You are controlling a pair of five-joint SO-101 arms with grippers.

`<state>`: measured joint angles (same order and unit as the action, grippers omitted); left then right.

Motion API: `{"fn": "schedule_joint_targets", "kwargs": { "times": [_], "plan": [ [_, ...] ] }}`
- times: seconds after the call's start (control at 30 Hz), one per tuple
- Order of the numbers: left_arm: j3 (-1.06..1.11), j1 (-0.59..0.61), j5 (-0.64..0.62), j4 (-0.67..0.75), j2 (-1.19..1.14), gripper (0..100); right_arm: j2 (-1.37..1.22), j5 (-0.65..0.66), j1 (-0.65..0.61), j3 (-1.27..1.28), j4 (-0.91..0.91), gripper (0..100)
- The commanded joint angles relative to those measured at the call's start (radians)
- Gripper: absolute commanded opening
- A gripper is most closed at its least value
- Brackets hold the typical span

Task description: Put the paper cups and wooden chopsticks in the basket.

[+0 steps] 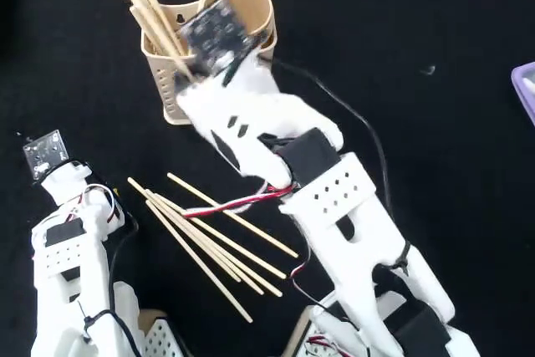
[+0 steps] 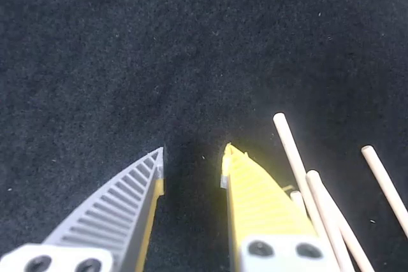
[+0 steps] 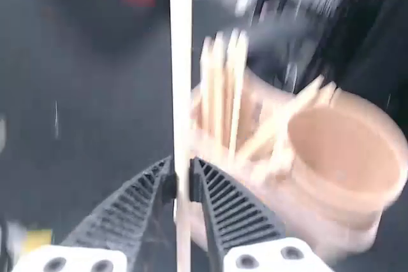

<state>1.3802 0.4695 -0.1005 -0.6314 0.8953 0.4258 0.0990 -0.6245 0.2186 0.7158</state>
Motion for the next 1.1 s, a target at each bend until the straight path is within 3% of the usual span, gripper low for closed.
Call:
{"fn": "schedule_joint_targets", "kwargs": {
  "times": [0.0,0.27,0.53,0.73,0.93,1.07],
  "plan": [
    [-0.005,-0.005,0.009,0.000,0.020,15,-0.008,-0.081,0.020,-0.058,-0.354,1.1],
    [-0.005,-0.004,0.009,-0.003,0.020,15,-0.254,-0.117,0.040,-0.065,-0.887,1.1],
    [-0.005,-0.004,0.009,-0.003,0.020,15,-0.469,-0.120,0.126,-0.142,-0.924,1.1],
    [-0.005,-0.007,0.009,-0.003,0.020,15,-0.444,-0.121,0.117,-0.153,-0.672,2.2],
    [-0.005,-0.005,0.009,-0.003,0.020,15,-0.358,-0.121,0.107,-0.246,-0.397,23.2],
    [-0.005,-0.004,0.009,-0.003,0.020,15,-0.236,-0.118,0.110,-0.280,-0.238,21.7]
  ]
}}
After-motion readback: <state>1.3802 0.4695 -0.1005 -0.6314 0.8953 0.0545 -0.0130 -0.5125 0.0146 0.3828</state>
